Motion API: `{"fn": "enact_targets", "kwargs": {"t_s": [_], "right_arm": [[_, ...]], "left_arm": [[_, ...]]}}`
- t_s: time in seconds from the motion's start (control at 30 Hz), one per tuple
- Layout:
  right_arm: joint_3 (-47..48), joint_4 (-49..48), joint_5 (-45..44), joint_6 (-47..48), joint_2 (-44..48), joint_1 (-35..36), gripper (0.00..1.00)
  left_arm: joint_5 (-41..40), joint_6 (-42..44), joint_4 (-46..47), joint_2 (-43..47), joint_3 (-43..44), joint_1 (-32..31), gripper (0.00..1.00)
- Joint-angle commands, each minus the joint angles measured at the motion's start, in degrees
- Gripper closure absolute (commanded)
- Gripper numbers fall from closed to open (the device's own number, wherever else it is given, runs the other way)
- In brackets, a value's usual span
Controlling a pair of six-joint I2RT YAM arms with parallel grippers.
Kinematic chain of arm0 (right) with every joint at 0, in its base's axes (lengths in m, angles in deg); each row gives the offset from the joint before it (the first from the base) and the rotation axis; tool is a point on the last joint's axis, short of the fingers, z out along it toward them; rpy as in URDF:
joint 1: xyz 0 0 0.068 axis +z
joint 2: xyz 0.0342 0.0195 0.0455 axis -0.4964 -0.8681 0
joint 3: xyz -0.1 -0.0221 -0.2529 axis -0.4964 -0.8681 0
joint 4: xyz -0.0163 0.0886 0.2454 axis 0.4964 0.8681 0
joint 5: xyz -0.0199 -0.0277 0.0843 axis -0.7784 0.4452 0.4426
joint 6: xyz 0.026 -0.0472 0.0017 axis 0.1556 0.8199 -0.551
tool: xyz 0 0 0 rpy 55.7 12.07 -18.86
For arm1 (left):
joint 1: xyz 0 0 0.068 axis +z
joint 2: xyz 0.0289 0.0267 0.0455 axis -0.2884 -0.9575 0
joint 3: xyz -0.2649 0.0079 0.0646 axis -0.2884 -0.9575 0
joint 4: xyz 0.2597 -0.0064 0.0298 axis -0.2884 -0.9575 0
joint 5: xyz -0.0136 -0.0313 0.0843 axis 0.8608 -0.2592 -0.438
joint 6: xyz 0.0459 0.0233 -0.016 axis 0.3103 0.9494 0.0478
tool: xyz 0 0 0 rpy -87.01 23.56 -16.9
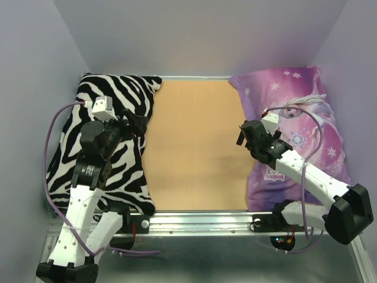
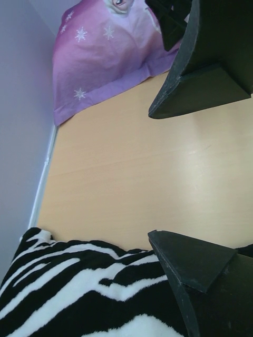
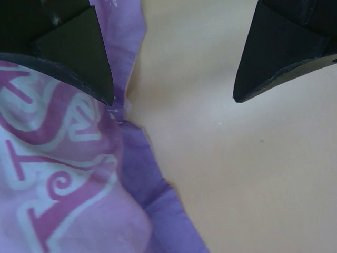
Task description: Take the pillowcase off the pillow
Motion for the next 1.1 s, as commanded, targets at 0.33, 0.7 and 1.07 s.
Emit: {"fn": "enact_targets", "kwargs": {"t_s": [0.33, 0.7, 1.07], "right_arm": [[16.7, 25.7, -14.6, -13.4, -0.8, -2.0, 0.00], [7.8, 37.2, -14.3, -26.9, 1.7, -2.0, 0.00], [2.7, 35.8, -16.8, -35.7, -9.0, -4.4, 0.00]], "left_arm": [[8.4, -3.7, 5.9, 1.8, -8.3, -0.1, 0.01], [10.6, -4.5, 8.4, 1.4, -10.7, -0.1, 0.01], [10.3, -5.2, 9.5, 0.0, -11.4, -0.1, 0.02]]}}
